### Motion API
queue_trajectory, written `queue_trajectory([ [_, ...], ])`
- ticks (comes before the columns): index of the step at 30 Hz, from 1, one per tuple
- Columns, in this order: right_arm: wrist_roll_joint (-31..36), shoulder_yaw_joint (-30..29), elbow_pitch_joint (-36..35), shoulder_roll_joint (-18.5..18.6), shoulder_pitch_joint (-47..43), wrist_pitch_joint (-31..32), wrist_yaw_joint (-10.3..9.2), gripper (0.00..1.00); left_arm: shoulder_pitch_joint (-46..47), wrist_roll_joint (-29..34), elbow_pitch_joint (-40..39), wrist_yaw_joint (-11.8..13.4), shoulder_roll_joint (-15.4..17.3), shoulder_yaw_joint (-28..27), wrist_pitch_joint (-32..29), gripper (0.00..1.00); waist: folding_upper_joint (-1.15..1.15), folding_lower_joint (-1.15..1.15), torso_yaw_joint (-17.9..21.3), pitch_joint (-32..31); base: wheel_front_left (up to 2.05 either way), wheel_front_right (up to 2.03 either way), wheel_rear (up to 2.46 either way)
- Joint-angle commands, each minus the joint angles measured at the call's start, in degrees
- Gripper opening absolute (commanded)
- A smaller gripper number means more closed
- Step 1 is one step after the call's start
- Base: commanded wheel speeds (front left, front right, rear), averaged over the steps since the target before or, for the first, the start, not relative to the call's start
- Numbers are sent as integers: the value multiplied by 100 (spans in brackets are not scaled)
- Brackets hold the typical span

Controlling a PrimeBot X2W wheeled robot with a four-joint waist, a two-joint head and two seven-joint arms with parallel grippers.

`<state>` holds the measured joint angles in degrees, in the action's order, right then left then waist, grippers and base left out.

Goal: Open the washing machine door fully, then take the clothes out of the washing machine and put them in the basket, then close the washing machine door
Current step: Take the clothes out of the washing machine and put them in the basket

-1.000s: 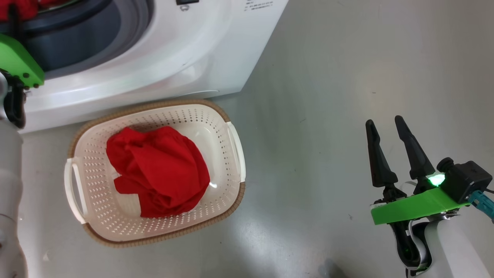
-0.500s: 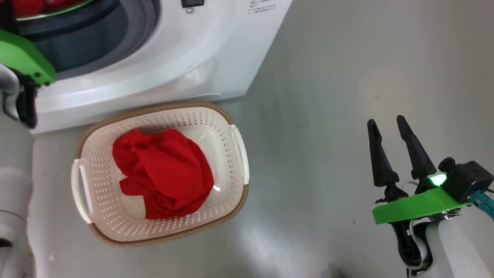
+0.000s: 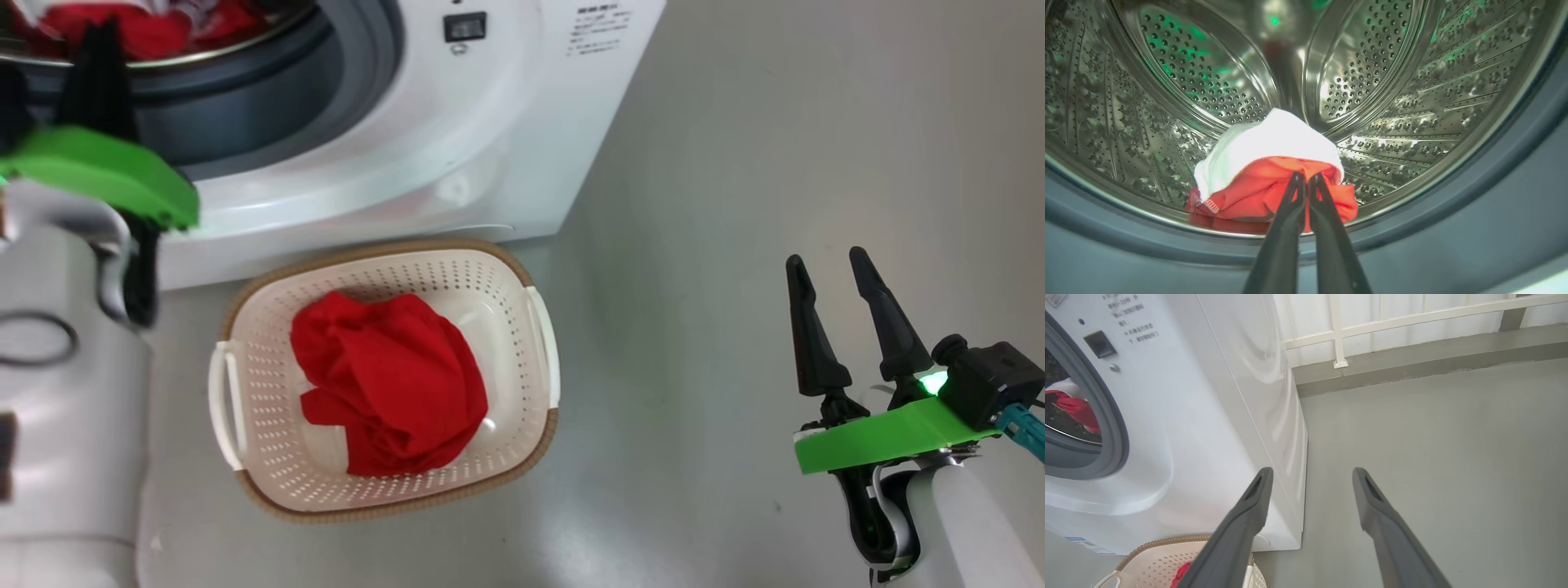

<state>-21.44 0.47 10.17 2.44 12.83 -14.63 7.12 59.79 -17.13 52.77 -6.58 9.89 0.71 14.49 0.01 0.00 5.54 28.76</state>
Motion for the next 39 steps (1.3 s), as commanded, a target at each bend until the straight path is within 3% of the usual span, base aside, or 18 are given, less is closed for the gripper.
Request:
queue_trajectory([
  [1, 70, 86, -106, 43, -100, -37, 36, 100, -224, 96, -322, -31, 178, -148, 50, 0, -1, 0, -130, -133, 0, 0, 0],
  [16, 283, -79, -107, 43, -236, -37, 36, 100, -1756, 439, -2629, -88, -449, -478, 51, 0, -1, 0, -516, -346, 0, 0, 0],
  [39, 415, -181, -120, 43, -398, -37, 36, 100, -3335, 331, -5386, -91, -583, -493, 51, 0, -1, 0, -754, -508, 0, 0, 0],
])
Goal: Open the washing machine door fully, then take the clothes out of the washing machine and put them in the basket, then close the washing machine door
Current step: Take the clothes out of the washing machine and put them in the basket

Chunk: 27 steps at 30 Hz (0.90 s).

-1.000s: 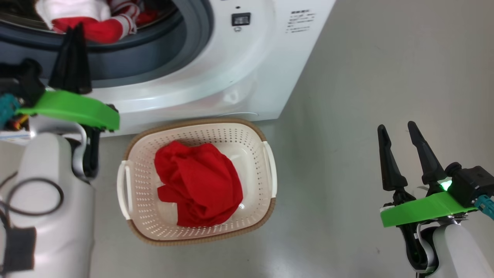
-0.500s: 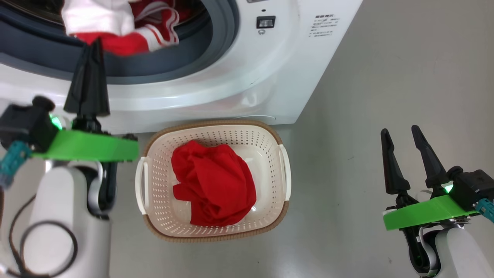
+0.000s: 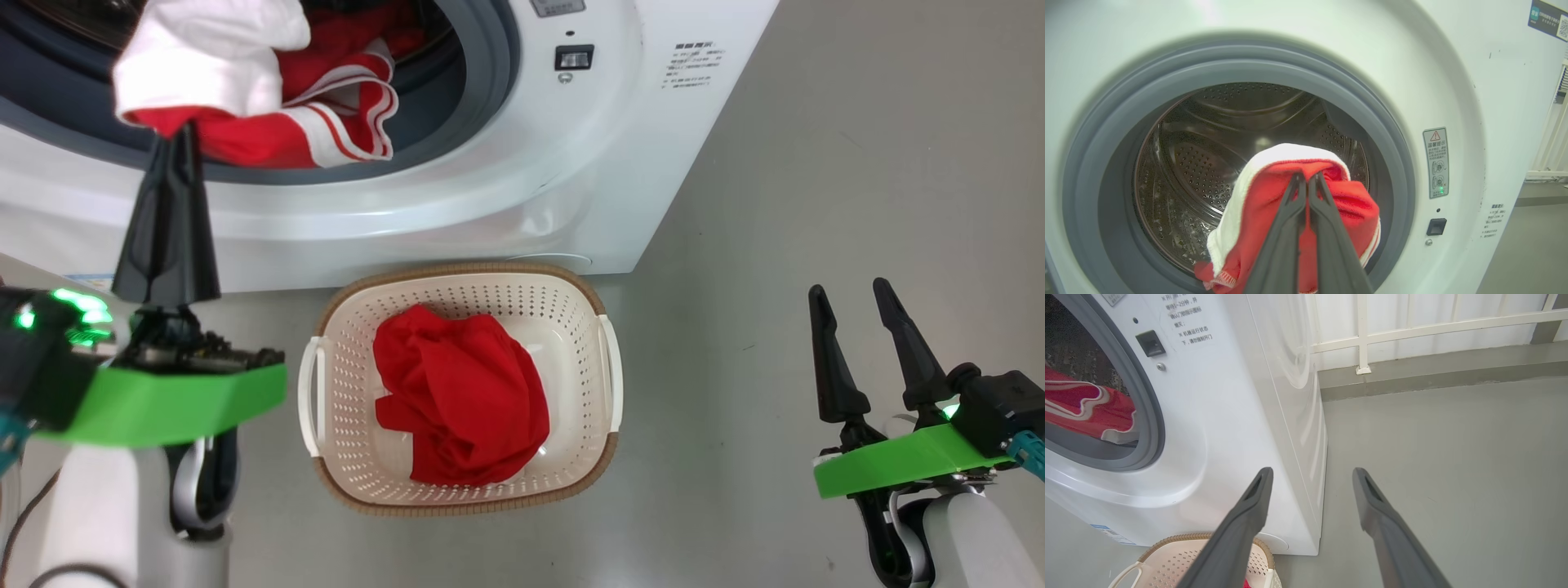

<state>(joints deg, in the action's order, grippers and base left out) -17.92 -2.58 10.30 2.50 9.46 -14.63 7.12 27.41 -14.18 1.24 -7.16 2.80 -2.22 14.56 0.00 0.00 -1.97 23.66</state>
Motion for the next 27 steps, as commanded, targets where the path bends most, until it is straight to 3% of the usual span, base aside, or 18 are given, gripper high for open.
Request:
queue_trajectory([
  [1, 68, 123, -135, 38, -62, -37, 36, 100, -143, 41, -370, -32, 123, -209, 43, 0, 0, 0, -7, 3, 0, 0, 0],
  [9, 70, 150, -137, 38, -74, -37, 36, 100, -578, 4, -1168, -33, 69, -266, 43, 0, 0, 0, 10, 27, 0, 0, 0],
  [13, 63, 144, -142, 38, -71, -37, 36, 100, -805, -51, -1196, -33, 39, -196, 43, 0, 0, 0, 8, 72, 0, 0, 0],
  [27, 33, 223, -170, 38, 93, -37, 36, 100, -619, -30, 1078, -33, 139, 314, 44, 0, 0, 0, 83, 396, 0, 0, 0],
])
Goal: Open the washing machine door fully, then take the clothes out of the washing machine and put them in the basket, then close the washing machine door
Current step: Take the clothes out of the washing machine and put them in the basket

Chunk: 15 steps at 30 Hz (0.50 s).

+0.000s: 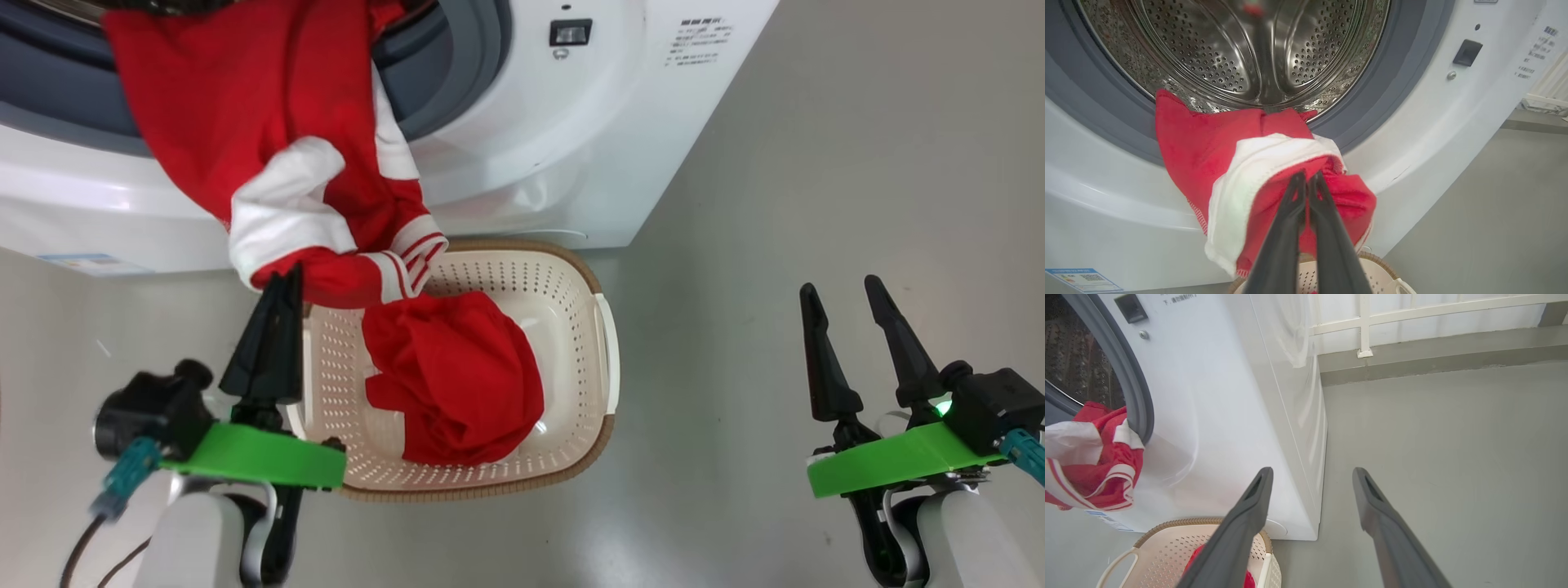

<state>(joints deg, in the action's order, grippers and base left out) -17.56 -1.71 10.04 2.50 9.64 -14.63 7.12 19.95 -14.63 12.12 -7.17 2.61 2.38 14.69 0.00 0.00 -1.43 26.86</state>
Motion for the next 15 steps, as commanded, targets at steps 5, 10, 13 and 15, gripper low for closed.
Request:
queue_trajectory([
  [5, -14, 146, -178, 38, 152, -37, 36, 100, 491, -13, 865, -32, 287, 86, 30, 0, 0, 0, 75, 283, 0, 0, 0],
  [10, -26, 152, -200, 38, 224, -37, 36, 100, 811, -58, 1536, -32, 371, 242, 30, 0, 0, 0, 123, 449, 0, 0, 0],
  [13, -37, 153, -217, 38, 267, -37, 36, 100, 1067, -104, 2008, -32, 407, 343, 30, 0, 0, 0, 152, 571, 0, 0, 0],
  [15, -45, 162, -229, 38, 298, -37, 36, 100, 1228, -120, 2315, -32, 433, 433, 30, 0, 0, 0, 172, 647, 0, 0, 0],
])
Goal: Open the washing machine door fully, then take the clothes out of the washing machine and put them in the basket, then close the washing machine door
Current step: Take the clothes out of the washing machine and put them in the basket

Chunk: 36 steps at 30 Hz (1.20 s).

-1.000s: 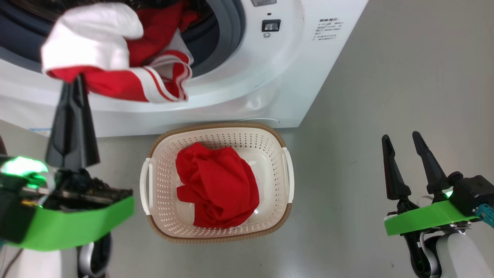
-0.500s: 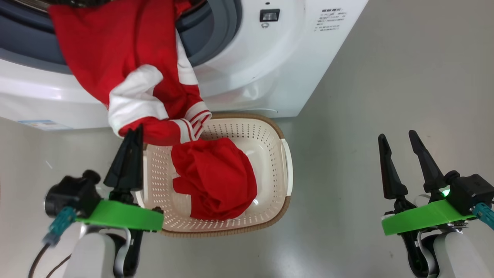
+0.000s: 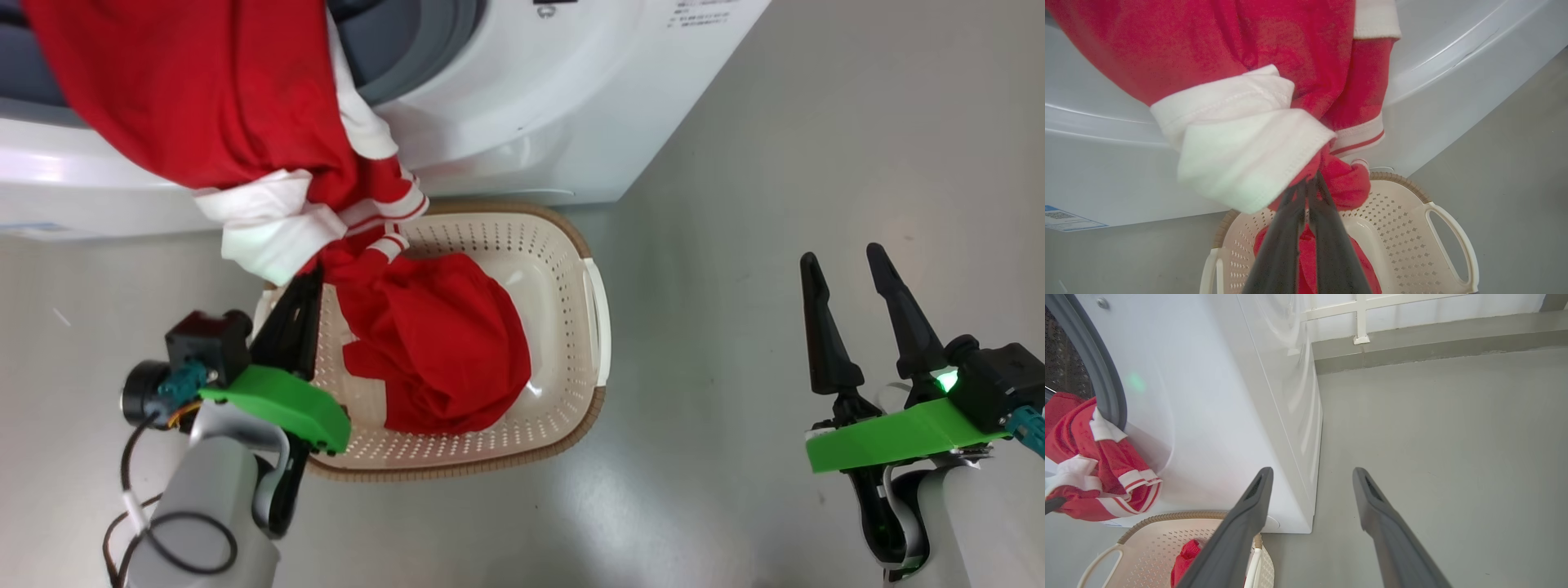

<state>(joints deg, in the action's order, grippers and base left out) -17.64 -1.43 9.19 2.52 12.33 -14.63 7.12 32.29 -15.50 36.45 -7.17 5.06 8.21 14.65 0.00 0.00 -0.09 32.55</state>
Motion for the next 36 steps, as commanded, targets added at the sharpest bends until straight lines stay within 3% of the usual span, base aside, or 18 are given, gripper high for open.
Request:
queue_trajectory([
  [1, -44, 139, -149, 36, 45, -37, 36, 100, 76, -46, 33, -32, 198, -110, 35, 0, 0, 0, 47, 114, 0, 0, 0],
  [7, -49, 163, -170, 36, 127, -37, 36, 100, 543, -183, 706, -32, 252, 20, 35, 0, 0, 0, 87, 311, 0, 0, 0],
  [10, -38, 161, -188, 36, 168, -37, 36, 100, 740, -237, 897, -32, 287, 60, 35, 8, 0, 0, 94, 395, 0, 0, 0],
  [13, -24, 146, -196, 36, 205, -37, 36, 100, 882, -297, 1038, -32, 300, 70, 35, 25, 0, 0, 89, 437, 0, 0, 0],
  [16, -9, 135, -188, 36, 221, -37, 36, 100, 947, -326, 1112, -32, 314, 79, 35, 48, 0, 0, 87, 441, 0, 0, 0],
  [17, -3, 128, -186, 36, 223, -37, 36, 100, 959, -331, 1123, -32, 316, 80, 35, 61, 0, 0, 83, 436, 0, 0, 0],
  [18, 2, 122, -183, 36, 222, -37, 36, 100, 963, -336, 1129, -32, 316, 82, 35, 82, 0, 0, 77, 428, 0, 0, 0],
  [19, 6, 117, -180, 36, 221, -37, 36, 100, 959, -341, 1124, -32, 315, 84, 35, 94, 0, 0, 71, 417, 0, 0, 0],
  [20, 10, 113, -177, 36, 219, -37, 36, 100, 951, -342, 1115, -32, 311, 86, 35, 100, 0, 0, 64, 404, 0, 0, 0],
  [36, 48, 107, -109, 36, 146, -37, 36, 100, 395, -231, 234, -32, 195, -171, 35, 100, 0, 0, -56, 107, 0, 0, 0],
])
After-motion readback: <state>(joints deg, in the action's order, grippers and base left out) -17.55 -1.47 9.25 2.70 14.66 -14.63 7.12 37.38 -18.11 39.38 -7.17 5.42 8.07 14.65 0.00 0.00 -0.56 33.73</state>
